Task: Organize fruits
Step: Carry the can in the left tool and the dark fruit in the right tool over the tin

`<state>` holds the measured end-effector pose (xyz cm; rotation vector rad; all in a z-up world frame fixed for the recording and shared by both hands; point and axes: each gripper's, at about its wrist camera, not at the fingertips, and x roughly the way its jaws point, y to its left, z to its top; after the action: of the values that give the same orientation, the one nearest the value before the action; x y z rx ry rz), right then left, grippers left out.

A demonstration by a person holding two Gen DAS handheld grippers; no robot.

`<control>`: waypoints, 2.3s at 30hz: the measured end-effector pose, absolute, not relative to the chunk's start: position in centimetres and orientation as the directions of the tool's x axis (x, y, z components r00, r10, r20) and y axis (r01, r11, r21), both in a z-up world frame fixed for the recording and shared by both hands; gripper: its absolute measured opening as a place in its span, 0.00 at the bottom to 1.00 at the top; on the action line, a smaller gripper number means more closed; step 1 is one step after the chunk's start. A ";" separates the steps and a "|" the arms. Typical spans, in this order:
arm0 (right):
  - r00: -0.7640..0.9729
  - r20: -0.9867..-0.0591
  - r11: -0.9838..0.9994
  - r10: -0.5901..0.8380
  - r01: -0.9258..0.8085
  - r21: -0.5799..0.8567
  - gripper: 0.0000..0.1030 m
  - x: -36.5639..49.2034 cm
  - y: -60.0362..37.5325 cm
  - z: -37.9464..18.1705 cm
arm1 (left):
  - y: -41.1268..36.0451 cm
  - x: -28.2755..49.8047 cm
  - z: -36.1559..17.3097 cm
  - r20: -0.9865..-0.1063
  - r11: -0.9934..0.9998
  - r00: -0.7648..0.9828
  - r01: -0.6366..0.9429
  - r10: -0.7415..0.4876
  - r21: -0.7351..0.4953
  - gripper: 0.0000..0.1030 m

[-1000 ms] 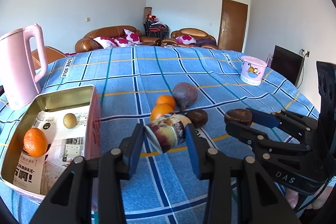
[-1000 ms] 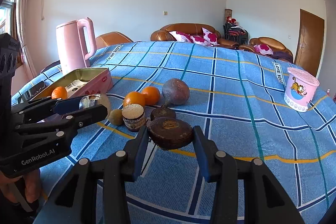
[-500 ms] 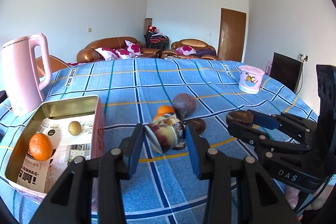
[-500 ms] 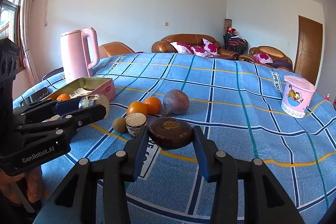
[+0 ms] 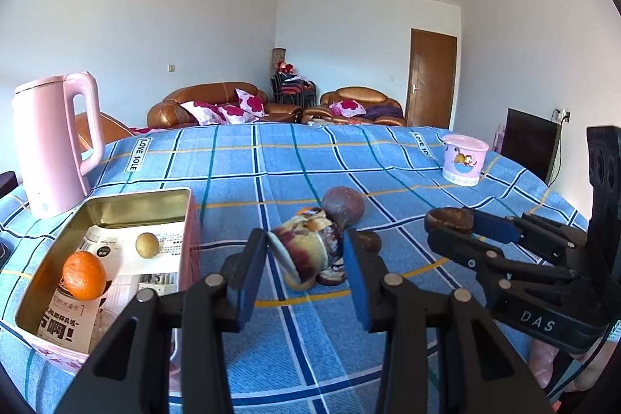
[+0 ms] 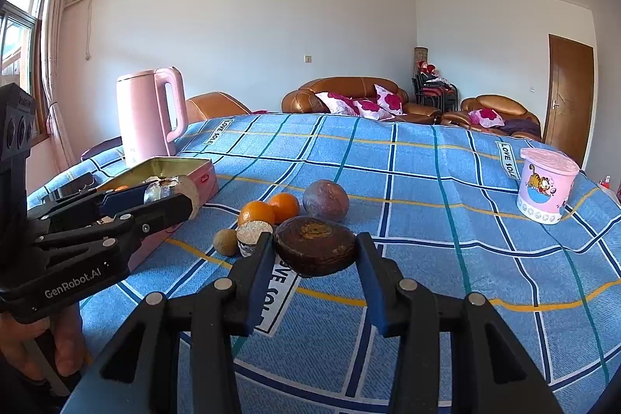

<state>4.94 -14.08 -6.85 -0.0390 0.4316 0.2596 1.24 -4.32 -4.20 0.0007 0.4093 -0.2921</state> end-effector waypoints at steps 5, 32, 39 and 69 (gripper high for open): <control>0.883 -0.397 0.965 0.249 -0.262 0.024 0.43 4.5 -14.2 -6.8 | -4.1 1.0 -4.1 -0.377 0.958 0.882 0.278 -0.281 -0.063 0.41; 0.910 -0.299 0.957 0.287 -0.287 0.045 0.43 2.8 -15.0 -6.2 | -4.2 -0.6 -3.6 -0.283 0.961 0.919 0.275 -0.274 -0.036 0.41; 0.914 -0.271 0.953 0.302 -0.297 0.060 0.43 2.4 -15.3 -6.0 | -4.4 -1.0 -3.5 -0.266 0.962 0.927 0.272 -0.266 -0.016 0.41; 0.872 -0.307 0.921 0.382 -0.386 0.049 0.43 3.6 -11.2 -1.9 | 1.0 -0.2 -0.9 -0.314 0.987 0.936 0.158 -0.160 -0.030 0.41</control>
<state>3.64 -11.18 -1.86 -0.0138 0.3185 0.4013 -0.18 1.00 -0.90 -0.0046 0.3211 -0.1623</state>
